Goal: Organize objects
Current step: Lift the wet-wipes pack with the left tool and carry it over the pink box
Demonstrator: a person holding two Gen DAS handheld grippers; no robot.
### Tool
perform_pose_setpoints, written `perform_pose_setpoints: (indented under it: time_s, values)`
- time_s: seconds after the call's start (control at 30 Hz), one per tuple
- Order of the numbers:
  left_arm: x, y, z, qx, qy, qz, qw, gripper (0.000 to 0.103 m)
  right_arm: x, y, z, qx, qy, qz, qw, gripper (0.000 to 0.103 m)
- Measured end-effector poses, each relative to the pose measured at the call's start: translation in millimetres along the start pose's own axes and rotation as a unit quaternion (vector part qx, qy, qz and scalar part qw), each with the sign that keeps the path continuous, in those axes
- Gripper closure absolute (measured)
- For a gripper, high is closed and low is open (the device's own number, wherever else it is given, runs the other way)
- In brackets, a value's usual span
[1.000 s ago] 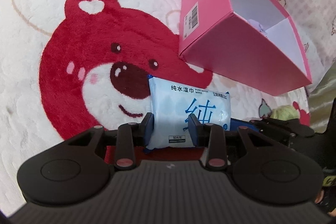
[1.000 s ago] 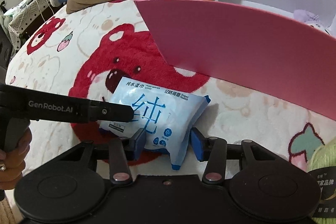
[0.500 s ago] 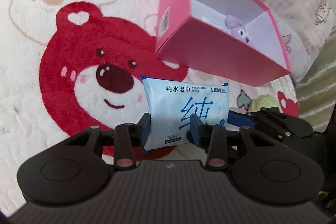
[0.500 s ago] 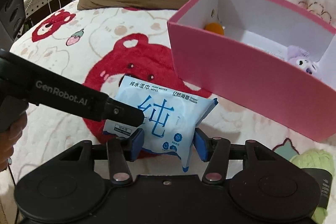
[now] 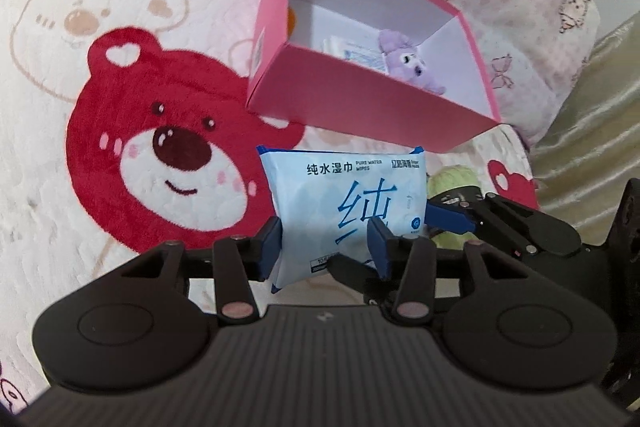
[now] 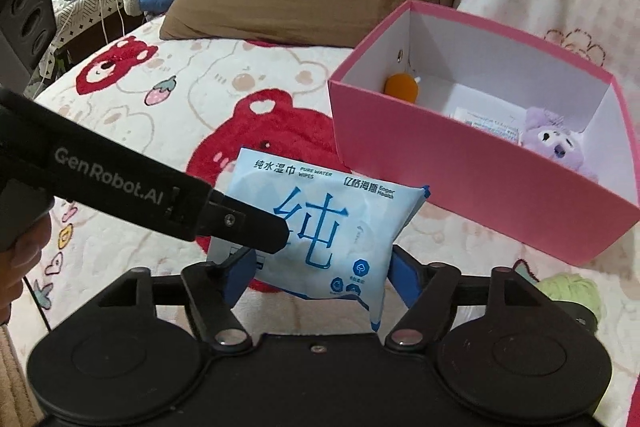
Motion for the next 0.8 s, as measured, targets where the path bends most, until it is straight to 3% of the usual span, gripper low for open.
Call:
perform_pose_setpoints:
  time_s: [0.47, 0.8]
  values:
    - [-1, -21, -38, -0.014, 0.027, -0.009, 0.9995, 0.053, -8, -36, 6, -0.003, 0.009, -0.013, 1.0, 0.012]
    - [6, -53, -69, -0.064, 0.058, -0.039, 0.9955, 0.054, -6, -74, -2, 0.003, 0.011, -0.038, 0.999, 0.01]
Point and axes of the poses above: each gripper's, at about its wrist camera, not at the fingertips, and y roughly the way its jaws point, z to its left, x to its top, the point moved 8 cm from there along y, roughly the way its jaws point, and after that the axes turned 14 degrees about y, right-handed, at the moved point
